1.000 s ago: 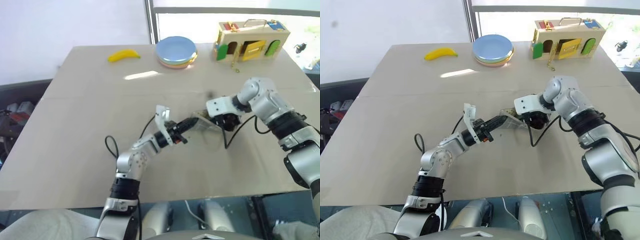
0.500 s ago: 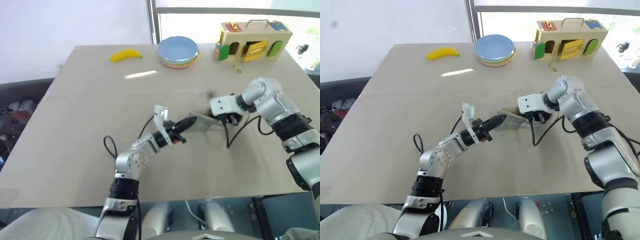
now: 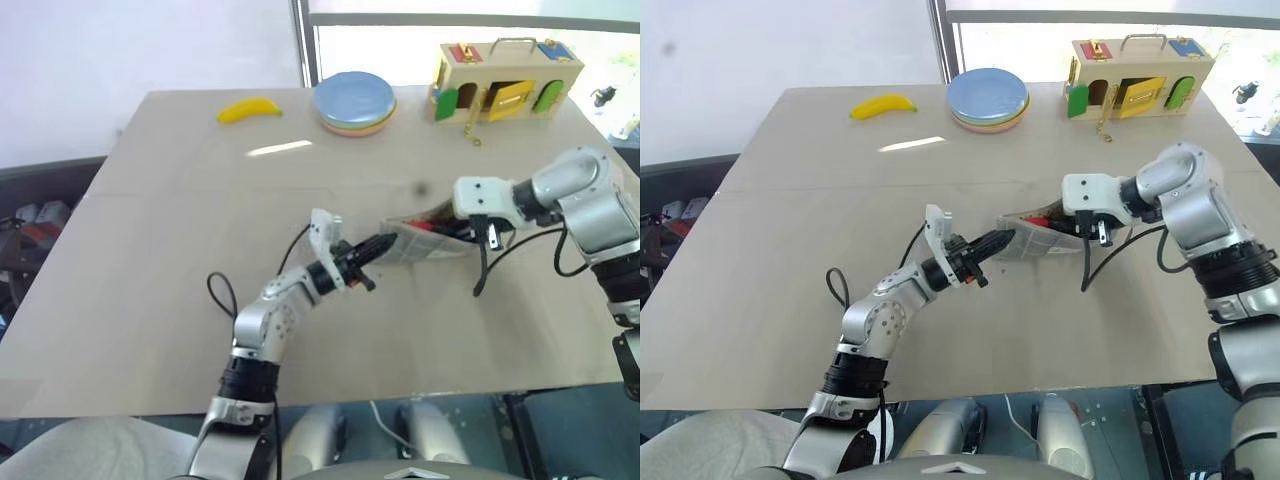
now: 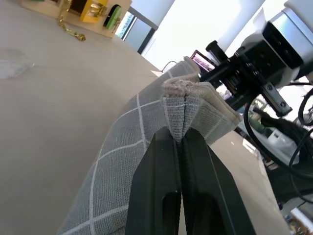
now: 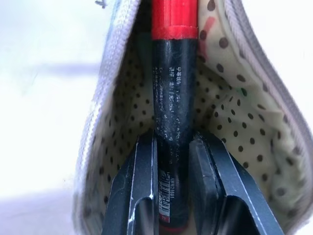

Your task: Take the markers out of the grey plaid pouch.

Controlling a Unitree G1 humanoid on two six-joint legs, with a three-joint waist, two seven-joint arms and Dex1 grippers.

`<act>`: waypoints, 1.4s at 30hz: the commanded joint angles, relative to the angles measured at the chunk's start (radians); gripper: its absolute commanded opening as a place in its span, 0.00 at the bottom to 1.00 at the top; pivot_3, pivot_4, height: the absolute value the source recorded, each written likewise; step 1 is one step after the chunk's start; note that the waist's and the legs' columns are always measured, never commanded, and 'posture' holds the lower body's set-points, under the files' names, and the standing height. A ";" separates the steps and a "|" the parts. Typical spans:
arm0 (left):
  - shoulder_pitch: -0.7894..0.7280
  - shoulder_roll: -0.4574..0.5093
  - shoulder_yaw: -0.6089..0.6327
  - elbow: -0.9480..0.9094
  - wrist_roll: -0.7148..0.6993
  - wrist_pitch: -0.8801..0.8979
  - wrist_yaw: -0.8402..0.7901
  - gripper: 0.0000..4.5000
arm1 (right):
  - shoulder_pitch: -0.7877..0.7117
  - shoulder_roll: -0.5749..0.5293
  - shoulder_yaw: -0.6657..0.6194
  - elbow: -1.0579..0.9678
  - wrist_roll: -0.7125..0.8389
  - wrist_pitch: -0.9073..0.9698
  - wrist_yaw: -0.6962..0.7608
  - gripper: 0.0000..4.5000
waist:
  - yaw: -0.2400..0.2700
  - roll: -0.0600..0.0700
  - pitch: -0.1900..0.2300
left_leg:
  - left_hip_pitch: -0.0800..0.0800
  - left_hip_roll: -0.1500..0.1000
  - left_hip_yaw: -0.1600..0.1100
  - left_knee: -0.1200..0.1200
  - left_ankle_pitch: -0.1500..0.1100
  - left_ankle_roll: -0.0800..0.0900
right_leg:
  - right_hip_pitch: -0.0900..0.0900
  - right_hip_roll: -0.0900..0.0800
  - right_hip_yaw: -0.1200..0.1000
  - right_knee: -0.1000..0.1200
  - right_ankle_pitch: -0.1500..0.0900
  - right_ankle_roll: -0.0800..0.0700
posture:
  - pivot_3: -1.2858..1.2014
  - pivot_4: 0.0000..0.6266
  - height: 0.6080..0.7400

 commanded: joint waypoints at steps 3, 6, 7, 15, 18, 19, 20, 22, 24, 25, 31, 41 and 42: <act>0.011 0.001 -0.030 -0.041 0.015 -0.041 -0.030 0.00 | 0.015 -0.025 -0.077 -0.069 0.059 0.078 -0.034 0.08 | 0.002 0.000 0.000 | 0.000 0.000 0.000 0.000 0.000 0.000 | 0.000 0.000 0.000 0.000 0.000 0.000 | 0.52 0.24 1.00; 0.010 0.001 -0.027 -0.034 0.015 -0.056 -0.027 0.00 | 0.033 -0.053 -0.113 -0.080 0.104 0.066 -0.031 0.08 | 0.003 0.000 0.000 | 0.000 0.000 0.000 0.000 0.000 0.000 | 0.000 0.000 0.000 0.000 0.000 0.000 | 0.52 0.24 1.00; 0.009 0.001 -0.024 -0.030 0.016 -0.061 -0.026 0.00 | 0.043 -0.059 -0.138 -0.074 0.128 0.027 -0.037 0.08 | 0.005 0.000 0.000 | 0.000 0.000 0.000 0.000 0.000 0.000 | 0.000 0.000 0.000 0.000 0.000 0.000 | 0.52 0.24 1.00; 0.004 -0.001 -0.013 -0.012 0.025 -0.090 -0.022 0.00 | 0.034 -0.002 -0.288 -0.074 0.298 0.021 -0.123 0.08 | 0.002 0.000 0.000 | 0.000 0.000 0.000 0.000 0.000 0.000 | 0.000 0.000 0.000 0.000 0.000 0.000 | 0.52 0.24 1.00; 0.002 0.000 -0.007 -0.014 0.042 -0.122 -0.012 0.00 | -0.006 -0.018 -0.340 -0.038 0.322 0.080 -0.177 0.08 | 0.003 0.000 0.000 | 0.000 0.000 0.000 0.000 0.000 0.000 | 0.000 0.000 0.000 0.000 0.000 0.000 | 0.52 0.24 1.00; -0.001 0.000 -0.001 -0.013 0.050 -0.143 -0.006 0.00 | -0.017 -0.034 -0.351 -0.022 0.320 0.094 -0.190 0.08 | 0.005 0.000 0.000 | 0.000 0.000 0.000 0.000 0.000 0.000 | 0.000 0.000 0.000 0.000 0.000 0.000 | 0.52 0.24 1.00; -0.007 0.001 0.007 -0.012 0.062 -0.171 0.001 0.00 | -0.025 -0.066 -0.352 0.006 0.302 0.098 -0.198 0.08 | 0.008 0.000 0.000 | 0.000 0.000 0.000 0.000 0.000 0.000 | 0.000 0.000 0.000 0.000 0.000 0.000 | 0.52 0.24 1.00; -0.019 0.009 0.016 -0.006 0.098 -0.245 0.007 0.00 | -0.026 -0.138 -0.339 0.073 0.242 0.077 -0.223 0.08 | 0.023 0.000 0.001 | -0.001 0.000 0.000 0.000 0.000 0.000 | 0.000 0.000 0.000 0.000 0.000 0.000 | 0.52 0.24 1.00; -0.026 0.016 0.024 0.000 0.129 -0.318 0.009 0.00 | -0.017 -0.199 -0.315 0.135 0.190 0.064 -0.246 0.08 | 0.029 0.000 0.001 | -0.001 0.000 0.000 0.000 0.000 0.000 | 0.000 0.000 -0.001 -0.001 0.000 0.000 | 0.52 0.24 1.00; -0.029 0.020 0.030 0.002 0.141 -0.343 0.013 0.00 | -0.006 -0.225 -0.301 0.162 0.169 0.060 -0.251 0.08 | 0.029 0.000 0.001 | -0.001 0.000 0.000 0.000 0.000 0.000 | 0.000 0.000 -0.001 -0.001 0.000 0.000 | 0.52 0.24 1.00; -0.044 0.046 0.075 -0.034 0.154 -0.405 0.040 0.00 | 0.124 -0.281 -0.197 0.313 0.044 -0.019 -0.262 0.08 | 0.020 0.000 0.001 | -0.001 0.000 0.002 -0.001 0.000 0.000 | 0.000 0.000 0.001 -0.001 0.000 0.000 | 0.52 0.24 1.00; 0.023 0.067 0.060 -0.076 0.144 -0.370 0.035 0.00 | 0.159 -0.181 -0.156 0.435 -0.015 -0.096 -0.353 0.71 | 0.003 0.001 0.001 | 0.001 0.001 0.005 -0.001 0.000 0.000 | -0.001 0.001 0.004 0.000 0.000 0.000 | 0.52 0.24 1.00; 0.025 0.068 0.060 -0.076 0.144 -0.371 0.036 0.00 | 0.157 -0.184 -0.164 0.422 -0.007 -0.087 -0.345 0.82 | 0.003 0.001 0.001 | 0.001 0.001 0.004 -0.001 0.000 0.000 | 0.000 0.001 0.003 0.000 0.000 0.000 | 0.52 0.24 1.00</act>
